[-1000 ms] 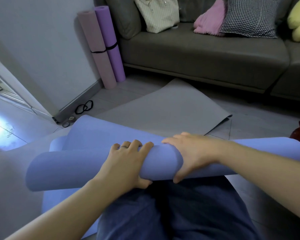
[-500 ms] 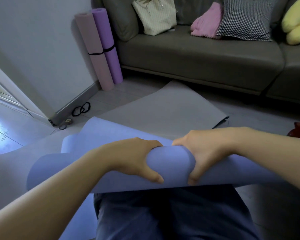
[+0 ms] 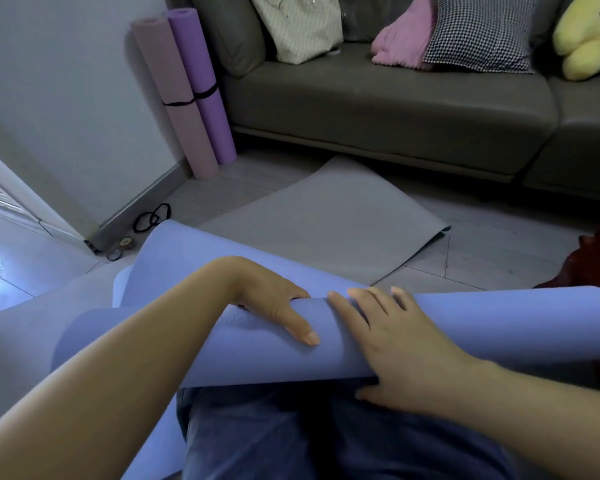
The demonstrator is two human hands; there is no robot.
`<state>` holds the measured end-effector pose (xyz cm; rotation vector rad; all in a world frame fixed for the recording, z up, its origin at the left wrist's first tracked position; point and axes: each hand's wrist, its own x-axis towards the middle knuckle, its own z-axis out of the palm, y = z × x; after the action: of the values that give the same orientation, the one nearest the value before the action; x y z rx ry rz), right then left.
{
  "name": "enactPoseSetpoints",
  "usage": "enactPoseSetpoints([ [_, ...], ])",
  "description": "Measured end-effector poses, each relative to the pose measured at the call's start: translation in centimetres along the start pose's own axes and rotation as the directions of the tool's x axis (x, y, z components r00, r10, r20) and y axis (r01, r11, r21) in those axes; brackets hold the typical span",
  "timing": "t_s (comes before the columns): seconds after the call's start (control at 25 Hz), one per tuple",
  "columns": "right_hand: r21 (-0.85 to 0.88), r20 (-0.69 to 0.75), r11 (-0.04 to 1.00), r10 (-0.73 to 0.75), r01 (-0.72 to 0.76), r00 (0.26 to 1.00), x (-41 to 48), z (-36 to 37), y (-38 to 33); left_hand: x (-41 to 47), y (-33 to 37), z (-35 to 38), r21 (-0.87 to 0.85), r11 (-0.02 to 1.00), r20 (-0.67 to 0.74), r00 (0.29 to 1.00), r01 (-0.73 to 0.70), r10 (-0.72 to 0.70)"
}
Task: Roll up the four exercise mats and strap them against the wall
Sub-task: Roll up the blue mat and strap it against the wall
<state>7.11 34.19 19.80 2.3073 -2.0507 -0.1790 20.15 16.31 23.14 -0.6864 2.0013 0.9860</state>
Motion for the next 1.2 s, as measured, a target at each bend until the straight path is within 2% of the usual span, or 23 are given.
enactPoseSetpoints([
  [0.08,0.039,-0.115,0.999,0.031,-0.027,0.993,0.6,1.5,0.3,-0.1,-0.1,-0.1,0.013,1.0,-0.044,0.999,-0.003,0.003],
  [0.16,0.117,-0.037,0.993,0.038,-0.033,0.999,1.5,1.1,0.9,-0.6,-0.3,0.3,0.069,0.997,-0.191,0.981,-0.015,0.028],
  [0.24,0.183,0.09,0.982,0.03,-0.046,0.996,2.4,0.0,1.5,-1.3,-0.6,1.6,0.13,0.991,-0.403,0.912,-0.027,0.078],
  [0.28,0.227,0.132,0.972,0.027,-0.057,0.991,3.0,-0.4,1.9,-1.5,-0.8,2.8,0.225,0.974,-0.513,0.849,-0.01,0.127],
  [0.36,0.328,0.264,0.942,-0.018,-0.072,0.964,4.6,-1.2,2.8,-0.9,-1.6,5.7,0.498,0.854,-0.713,0.633,0.153,0.302],
  [0.4,0.395,0.328,0.914,-0.049,-0.09,0.943,5.5,-1.5,3.3,-0.3,-2.0,7.1,0.567,0.782,-0.763,0.524,0.258,0.38],
  [0.44,0.463,0.384,0.879,-0.082,-0.115,0.92,6.5,-1.8,3.7,0.2,-2.2,8.0,0.569,0.759,-0.794,0.453,0.318,0.405],
  [0.48,0.503,0.437,0.854,-0.119,-0.132,0.892,7.3,-1.9,4.1,0.7,-2.4,8.4,0.55,0.763,-0.818,0.404,0.34,0.409],
  [0.56,0.542,0.489,0.826,-0.159,-0.156,0.858,8.2,-2.3,4.3,1.0,-2.6,8.0,0.504,0.789,-0.847,0.379,0.35,0.373],
  [0.64,0.478,0.428,0.869,-0.101,-0.13,0.898,7.6,-2.0,3.9,0.9,-2.5,7.2,0.496,0.782,-0.852,0.387,0.378,0.354],
  [0.68,0.363,0.356,0.925,-0.03,-0.109,0.934,6.9,-1.6,3.4,0.6,-2.4,6.9,0.494,0.781,-0.85,0.403,0.383,0.339],
  [0.76,0.149,0.205,0.987,0.026,-0.058,0.978,5.5,-1.2,2.3,0.0,-1.6,6.6,0.492,0.792,-0.829,0.472,0.362,0.299],
  [0.8,0.135,0.184,0.99,0.01,-0.035,0.983,5.1,-1.5,2.1,-0.5,-1.1,6.5,0.49,0.806,-0.811,0.514,0.333,0.281],
  [0.88,0.266,0.294,0.963,-0.039,-0.043,0.955,5.2,-3.5,2.7,-1.9,-0.2,6.0,0.457,0.86,-0.757,0.607,0.226,0.243],
  [0.96,0.43,0.464,0.899,-0.138,-0.086,0.875,5.7,-5.3,3.3,-3.5,0.2,5.1,0.353,0.931,-0.643,0.747,0.094,0.169],
  [1.04,0.508,0.571,0.853,-0.229,-0.121,0.789,5.9,-5.7,3.2,-4.4,-0.1,4.5,0.224,0.974,-0.488,0.867,0.009,0.104],
  [1.12,0.526,0.643,0.832,-0.25,-0.179,0.724,5.8,-4.9,2.7,-4.3,-0.3,4.3,0.177,0.984,-0.344,0.937,0.004,0.058],
  [1.16,0.537,0.649,0.819,-0.248,-0.202,0.719,5.6,-4.5,2.6,-4.0,-0.2,4.2,0.177,0.984,-0.298,0.954,0.01,0.044],
  [1.2,0.551,0.628,0.807,-0.232,-0.213,0.743,5.1,-4.4,2.4,-3.7,-0.1,3.8,0.176,0.984,-0.264,0.964,0.014,0.034],
])
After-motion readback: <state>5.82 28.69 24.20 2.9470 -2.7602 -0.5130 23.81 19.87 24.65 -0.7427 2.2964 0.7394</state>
